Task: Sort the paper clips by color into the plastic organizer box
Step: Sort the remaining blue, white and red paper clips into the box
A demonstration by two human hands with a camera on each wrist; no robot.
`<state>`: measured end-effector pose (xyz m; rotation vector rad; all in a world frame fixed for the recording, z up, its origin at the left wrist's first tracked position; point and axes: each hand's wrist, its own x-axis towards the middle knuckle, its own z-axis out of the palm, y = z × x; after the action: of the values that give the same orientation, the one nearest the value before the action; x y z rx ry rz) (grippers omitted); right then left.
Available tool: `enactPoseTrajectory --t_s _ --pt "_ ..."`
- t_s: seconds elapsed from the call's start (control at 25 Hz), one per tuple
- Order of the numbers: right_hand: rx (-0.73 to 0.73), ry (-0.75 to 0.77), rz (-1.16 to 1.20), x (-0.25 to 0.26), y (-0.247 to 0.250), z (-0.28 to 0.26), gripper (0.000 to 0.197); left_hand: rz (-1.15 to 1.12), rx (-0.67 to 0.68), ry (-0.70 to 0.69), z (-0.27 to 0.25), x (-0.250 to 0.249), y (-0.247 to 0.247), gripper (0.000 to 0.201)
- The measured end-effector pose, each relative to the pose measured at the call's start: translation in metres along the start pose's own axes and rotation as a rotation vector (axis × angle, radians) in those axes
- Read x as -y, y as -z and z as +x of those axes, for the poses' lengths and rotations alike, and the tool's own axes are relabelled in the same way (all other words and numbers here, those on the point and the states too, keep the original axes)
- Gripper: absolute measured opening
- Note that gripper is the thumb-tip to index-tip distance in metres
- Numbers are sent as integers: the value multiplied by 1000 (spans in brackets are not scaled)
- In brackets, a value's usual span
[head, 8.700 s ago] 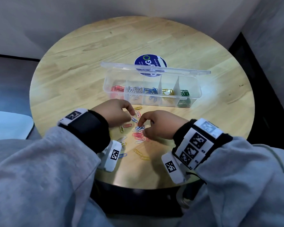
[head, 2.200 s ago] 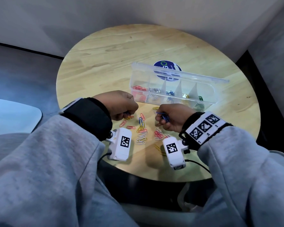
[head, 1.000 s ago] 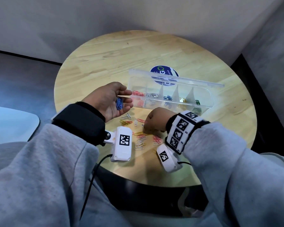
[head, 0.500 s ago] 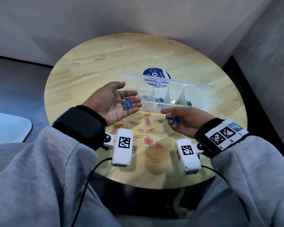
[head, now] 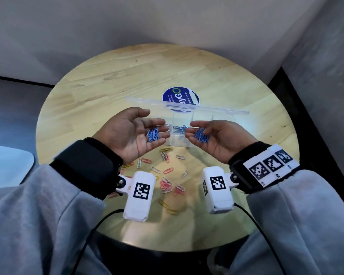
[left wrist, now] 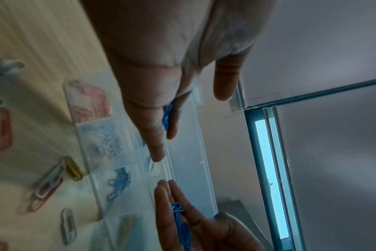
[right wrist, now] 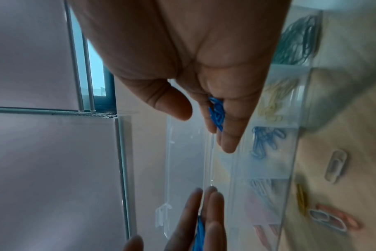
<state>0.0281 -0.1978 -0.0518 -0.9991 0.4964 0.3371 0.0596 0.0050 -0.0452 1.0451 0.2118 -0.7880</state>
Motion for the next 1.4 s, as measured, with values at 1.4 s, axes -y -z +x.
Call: enactPoseTrajectory --t_s 1.4 --pt "394 126 -1781 -51 -5 -38 11 1630 -444 101 -23 14 1 12"
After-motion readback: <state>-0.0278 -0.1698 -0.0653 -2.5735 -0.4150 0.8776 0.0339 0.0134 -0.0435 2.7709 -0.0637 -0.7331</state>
